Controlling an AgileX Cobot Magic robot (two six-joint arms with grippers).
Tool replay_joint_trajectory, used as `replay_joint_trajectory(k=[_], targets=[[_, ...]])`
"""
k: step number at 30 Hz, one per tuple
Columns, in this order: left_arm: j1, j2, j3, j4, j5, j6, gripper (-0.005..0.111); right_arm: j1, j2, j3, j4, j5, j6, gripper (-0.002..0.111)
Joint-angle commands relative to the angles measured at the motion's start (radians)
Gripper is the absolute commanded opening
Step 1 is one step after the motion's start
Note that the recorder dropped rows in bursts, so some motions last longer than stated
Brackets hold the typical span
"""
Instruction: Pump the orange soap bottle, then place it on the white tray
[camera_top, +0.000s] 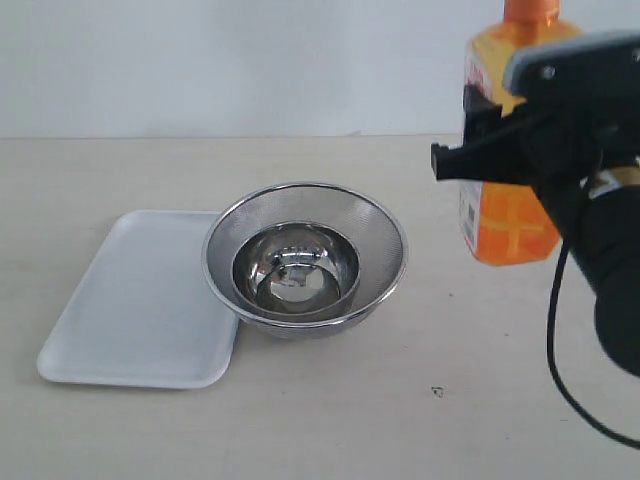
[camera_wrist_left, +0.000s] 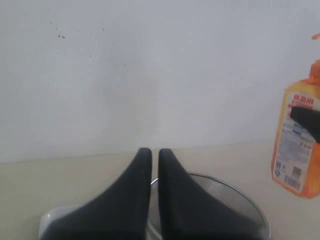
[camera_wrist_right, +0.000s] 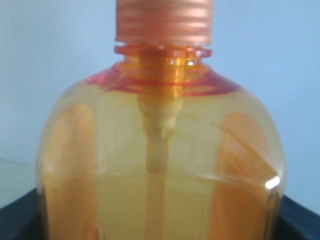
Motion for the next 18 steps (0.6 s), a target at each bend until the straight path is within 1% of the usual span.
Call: replay_joint_trajectory(k=[1, 2, 6, 7, 9, 11, 13, 16, 18], targets=[[0.002, -0.069, 0.038, -0.010, -0.026, -0.024, 0.005, 0.020, -0.126, -0.109, -0.030, 0.080, -0.080, 0.000], [0.002, -0.080, 0.043, -0.010, -0.027, -0.024, 0.005, 0.033, -0.144, -0.129, -0.030, 0.087, -0.105, 0.000], [0.002, -0.091, 0.051, -0.010, -0.027, -0.034, 0.005, 0.190, -0.159, -0.267, -0.019, 0.081, -0.136, 0.000], [0.002, -0.091, 0.051, -0.010, -0.027, -0.034, 0.005, 0.255, -0.133, -0.316, -0.019, 0.054, -0.117, 0.000], [0.002, -0.091, 0.051, -0.010, -0.027, -0.034, 0.005, 0.333, -0.054, -0.399, -0.019, 0.038, -0.117, 0.000], [0.002, -0.091, 0.055, -0.010, -0.030, -0.019, 0.005, 0.385, 0.040, -0.476, -0.042, 0.036, -0.117, 0.000], [0.002, -0.091, 0.065, -0.010, -0.093, -0.017, 0.005, 0.411, 0.152, -0.576, -0.046, 0.041, -0.094, 0.000], [0.002, -0.091, 0.079, -0.010, -0.170, -0.033, 0.005, 0.415, 0.266, -0.683, -0.046, 0.098, -0.052, 0.000], [0.002, -0.091, 0.085, -0.010, -0.254, -0.048, 0.005, 0.415, 0.342, -0.750, -0.046, 0.124, -0.023, 0.000]])
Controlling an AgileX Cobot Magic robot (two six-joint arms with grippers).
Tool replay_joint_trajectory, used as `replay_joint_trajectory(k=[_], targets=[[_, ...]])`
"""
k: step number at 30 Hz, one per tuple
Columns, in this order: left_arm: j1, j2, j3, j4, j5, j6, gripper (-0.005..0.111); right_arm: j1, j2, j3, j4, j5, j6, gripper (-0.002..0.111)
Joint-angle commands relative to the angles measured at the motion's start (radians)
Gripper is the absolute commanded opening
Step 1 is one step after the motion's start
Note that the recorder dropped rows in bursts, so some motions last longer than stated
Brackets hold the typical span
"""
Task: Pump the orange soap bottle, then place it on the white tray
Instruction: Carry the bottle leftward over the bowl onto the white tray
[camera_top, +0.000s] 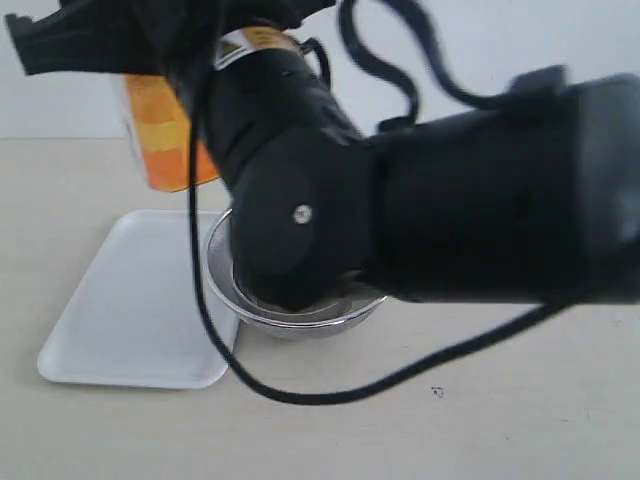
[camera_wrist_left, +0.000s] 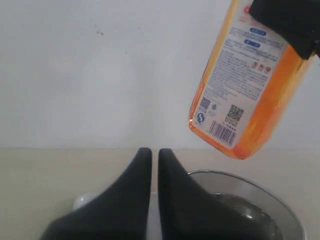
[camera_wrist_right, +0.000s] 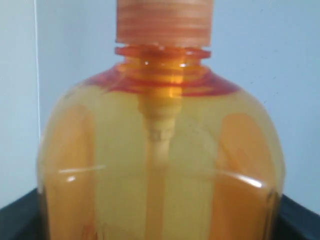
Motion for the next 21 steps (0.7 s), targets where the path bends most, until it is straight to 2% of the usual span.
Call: replay_joint_trajectory(k=[1, 9, 21], targets=[[0.002, -0.007, 0.014, -0.010, -0.174, -0.037, 0.005, 0.002, 0.142, -0.153, -0.043, -0.002, 0.072, 0.000], [0.002, -0.007, 0.014, -0.010, -0.339, -0.074, 0.005, 0.003, 0.401, -0.324, -0.046, 0.007, 0.146, 0.000], [0.002, -0.007, 0.014, -0.010, -0.326, -0.092, 0.005, 0.006, 0.566, -0.364, 0.008, -0.048, 0.124, 0.000]])
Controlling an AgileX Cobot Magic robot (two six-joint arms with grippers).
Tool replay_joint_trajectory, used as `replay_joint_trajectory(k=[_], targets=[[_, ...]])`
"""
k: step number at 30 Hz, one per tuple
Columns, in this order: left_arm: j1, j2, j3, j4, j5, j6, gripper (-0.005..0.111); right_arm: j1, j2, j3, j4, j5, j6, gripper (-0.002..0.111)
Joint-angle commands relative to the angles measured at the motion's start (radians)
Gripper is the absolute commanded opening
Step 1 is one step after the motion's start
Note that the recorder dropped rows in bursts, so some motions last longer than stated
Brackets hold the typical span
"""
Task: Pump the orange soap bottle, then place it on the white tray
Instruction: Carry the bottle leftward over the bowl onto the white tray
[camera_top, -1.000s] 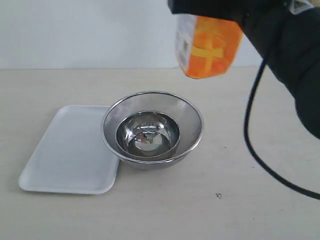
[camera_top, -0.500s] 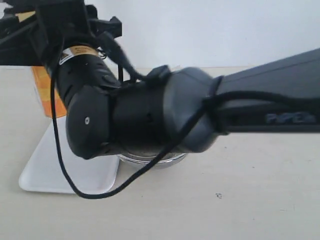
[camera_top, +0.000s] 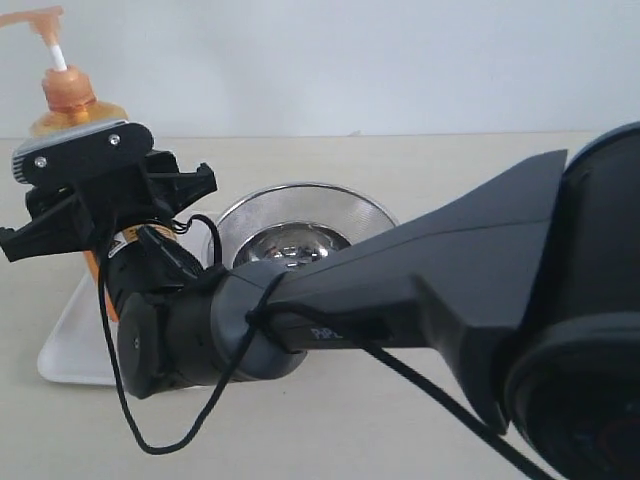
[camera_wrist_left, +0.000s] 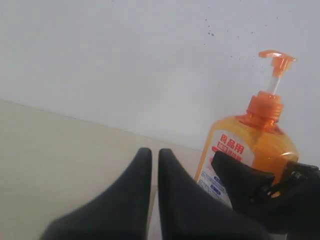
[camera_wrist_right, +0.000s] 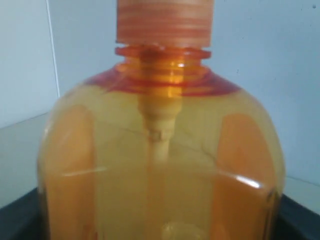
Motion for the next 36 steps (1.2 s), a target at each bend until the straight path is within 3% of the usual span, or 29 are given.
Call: replay_joint_trajectory(k=[1, 7, 10, 11, 17, 28, 36], targets=[[0.002, -0.007, 0.005, -0.010, 0.001, -0.010, 0.005, 0.001, 0.011, -0.022, -0.014, -0.093, -0.011, 0.000], [0.002, -0.007, 0.005, -0.010, 0.018, -0.010, 0.005, 0.001, 0.032, -0.022, -0.016, -0.091, -0.035, 0.002], [0.002, -0.007, 0.005, -0.010, 0.020, -0.010, 0.005, 0.001, 0.032, -0.022, -0.036, -0.085, -0.041, 0.017], [0.002, -0.007, 0.005, -0.010, 0.020, -0.010, 0.005, 0.001, 0.032, -0.022, -0.038, -0.076, -0.041, 0.024], [0.002, -0.007, 0.005, -0.010, 0.039, -0.010, 0.005, 0.001, 0.030, -0.022, 0.000, -0.035, -0.037, 0.105], [0.002, -0.007, 0.005, -0.010, 0.047, -0.010, 0.005, 0.001, 0.020, -0.022, 0.026, -0.055, -0.076, 0.105], [0.002, -0.007, 0.005, -0.010, 0.047, -0.010, 0.005, 0.004, -0.083, -0.022, 0.157, 0.104, -0.184, 0.105]])
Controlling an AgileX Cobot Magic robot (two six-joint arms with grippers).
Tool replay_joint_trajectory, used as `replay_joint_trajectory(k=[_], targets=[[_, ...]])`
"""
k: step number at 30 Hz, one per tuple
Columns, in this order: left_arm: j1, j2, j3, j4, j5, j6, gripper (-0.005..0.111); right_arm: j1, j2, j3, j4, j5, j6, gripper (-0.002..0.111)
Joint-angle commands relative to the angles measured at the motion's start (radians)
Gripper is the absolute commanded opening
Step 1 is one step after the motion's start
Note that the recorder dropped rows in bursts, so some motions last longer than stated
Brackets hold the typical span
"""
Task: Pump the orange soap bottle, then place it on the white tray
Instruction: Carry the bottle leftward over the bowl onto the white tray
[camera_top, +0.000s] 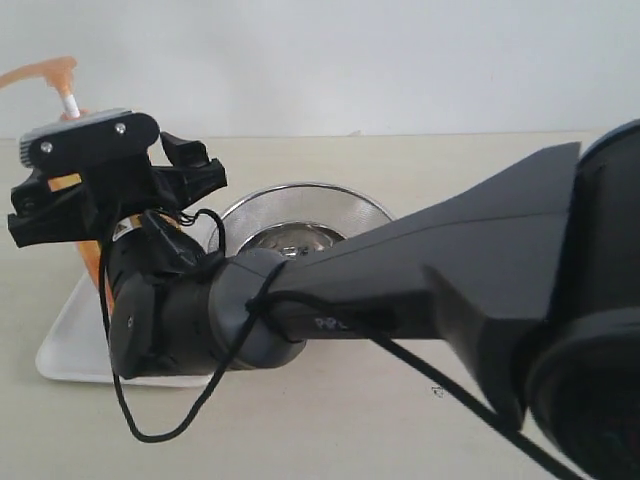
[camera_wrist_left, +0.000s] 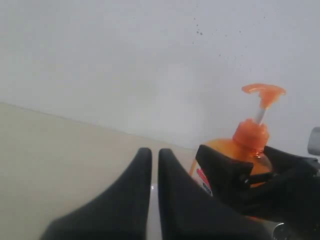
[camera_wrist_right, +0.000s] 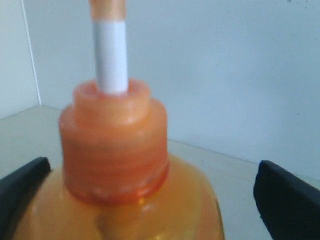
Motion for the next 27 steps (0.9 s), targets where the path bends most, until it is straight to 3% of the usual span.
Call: replay_joint_trajectory(k=[1, 7, 16, 22, 27], targets=[[0.002, -0.007, 0.004, -0.006, 0.011, -0.006, 0.005, 0.008, -0.075, -0.005, 0.034, 0.086, -0.093, 0.105], [0.002, -0.007, 0.004, -0.006, 0.011, -0.006, 0.005, 0.056, -0.131, -0.005, 0.151, 0.108, -0.210, 0.105], [0.002, -0.007, 0.004, -0.006, 0.010, -0.006, 0.005, 0.153, -0.192, -0.005, 0.398, 0.048, -0.640, 0.105], [0.002, -0.007, 0.004, -0.006, 0.012, -0.006, 0.005, 0.228, -0.199, -0.005, 0.425, -0.072, -0.666, 0.105], [0.002, -0.007, 0.004, -0.006, 0.014, -0.006, 0.005, 0.286, -0.201, -0.005, 0.561, -0.249, -0.678, 0.102]])
